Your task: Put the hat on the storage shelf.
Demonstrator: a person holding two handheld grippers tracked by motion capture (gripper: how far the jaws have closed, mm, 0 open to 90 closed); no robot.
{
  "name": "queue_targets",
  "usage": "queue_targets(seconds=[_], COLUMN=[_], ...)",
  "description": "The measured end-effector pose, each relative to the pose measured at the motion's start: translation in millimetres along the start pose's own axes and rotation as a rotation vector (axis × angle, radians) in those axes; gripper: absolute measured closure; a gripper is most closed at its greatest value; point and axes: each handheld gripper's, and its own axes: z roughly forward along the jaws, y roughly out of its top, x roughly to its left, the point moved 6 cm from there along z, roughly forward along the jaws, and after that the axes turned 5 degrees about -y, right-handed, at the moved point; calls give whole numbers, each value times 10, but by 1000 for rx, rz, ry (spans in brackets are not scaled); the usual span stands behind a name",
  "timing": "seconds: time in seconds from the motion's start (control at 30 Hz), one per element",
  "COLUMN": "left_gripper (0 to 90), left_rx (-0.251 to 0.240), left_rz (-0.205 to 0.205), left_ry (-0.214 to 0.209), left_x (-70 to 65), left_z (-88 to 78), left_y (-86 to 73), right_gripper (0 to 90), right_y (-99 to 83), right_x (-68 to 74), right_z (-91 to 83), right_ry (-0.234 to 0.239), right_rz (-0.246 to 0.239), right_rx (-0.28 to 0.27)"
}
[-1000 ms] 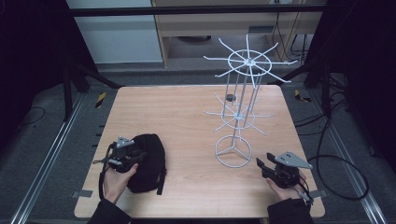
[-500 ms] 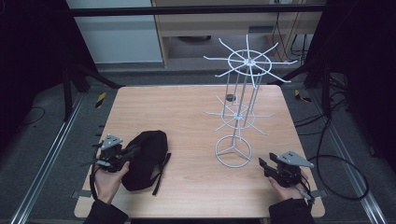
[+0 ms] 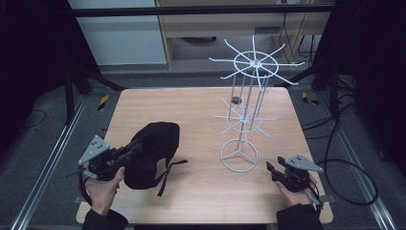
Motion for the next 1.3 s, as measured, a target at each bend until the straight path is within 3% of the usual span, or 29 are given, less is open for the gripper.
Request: queue_targets(seconds=[0.17, 0.33, 0.57, 0.93, 1.3], left_gripper=[789, 789, 790, 790, 790], left_rx=[-89, -145, -235, -329, -407], left_rz=[15, 26, 39, 40, 44], left_ry=[-49, -97, -135, -200, -232], left_x=[-172, -287, -418, -625, -770], left_z=[-97, -133, -164, -182, -288], left_y=[193, 339, 567, 1000, 1358], right_gripper=[485, 478, 475, 473, 470], right_y=[-7, -12, -13, -18, -23], right_x=[-12, -16, -25, -36, -37], right_z=[-6, 7, 8, 17, 21], right_ry=[-6, -12, -16, -19, -17], right_rz=[10, 5, 6, 4, 6], right_rx=[4, 4, 3, 5, 8])
